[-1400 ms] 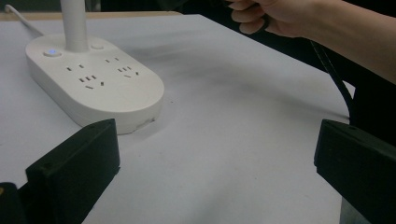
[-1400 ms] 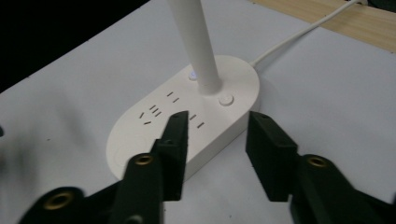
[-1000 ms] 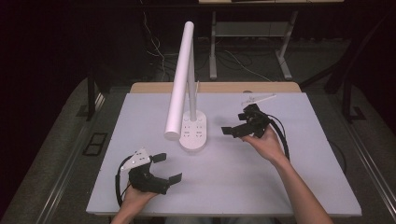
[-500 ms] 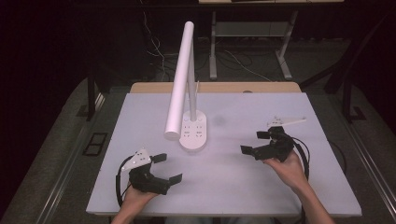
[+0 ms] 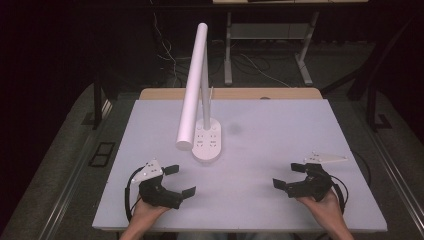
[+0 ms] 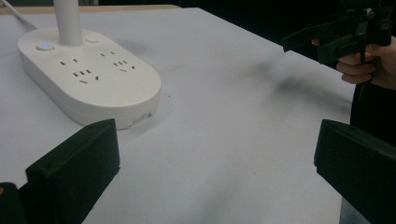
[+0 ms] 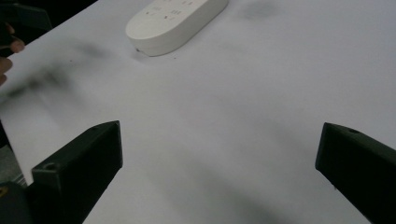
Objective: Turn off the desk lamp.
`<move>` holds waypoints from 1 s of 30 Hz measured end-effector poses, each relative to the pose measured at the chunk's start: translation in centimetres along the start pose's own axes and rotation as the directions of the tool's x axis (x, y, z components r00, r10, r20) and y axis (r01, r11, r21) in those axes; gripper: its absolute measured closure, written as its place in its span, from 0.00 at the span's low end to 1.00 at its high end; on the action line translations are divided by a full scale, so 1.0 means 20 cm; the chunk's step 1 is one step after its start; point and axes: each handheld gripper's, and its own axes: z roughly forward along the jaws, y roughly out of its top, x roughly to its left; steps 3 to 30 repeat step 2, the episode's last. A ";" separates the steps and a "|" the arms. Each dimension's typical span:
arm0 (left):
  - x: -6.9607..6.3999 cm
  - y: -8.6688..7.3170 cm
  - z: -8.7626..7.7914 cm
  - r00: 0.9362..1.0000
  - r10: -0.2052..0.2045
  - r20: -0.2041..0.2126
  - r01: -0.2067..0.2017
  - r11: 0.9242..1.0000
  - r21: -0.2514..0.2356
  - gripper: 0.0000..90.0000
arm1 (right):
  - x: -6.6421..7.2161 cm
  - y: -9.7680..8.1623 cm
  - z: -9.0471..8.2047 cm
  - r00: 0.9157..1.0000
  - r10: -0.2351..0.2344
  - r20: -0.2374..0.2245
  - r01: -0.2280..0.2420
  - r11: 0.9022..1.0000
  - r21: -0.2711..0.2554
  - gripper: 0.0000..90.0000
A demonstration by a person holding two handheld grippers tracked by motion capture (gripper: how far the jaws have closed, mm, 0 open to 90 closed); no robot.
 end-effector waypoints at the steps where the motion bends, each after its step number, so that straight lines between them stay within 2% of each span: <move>1: 0.00 0.00 0.00 1.000 0.000 0.000 0.000 1.000 0.001 0.00 | 0.00 -0.01 -0.01 1.000 -0.002 0.007 0.002 1.000 -0.001 0.01; 30: 0.00 0.00 0.00 1.000 0.001 -0.001 -0.001 1.000 0.002 0.00 | -0.01 -0.02 -0.01 1.000 0.000 0.012 0.000 1.000 -0.006 0.01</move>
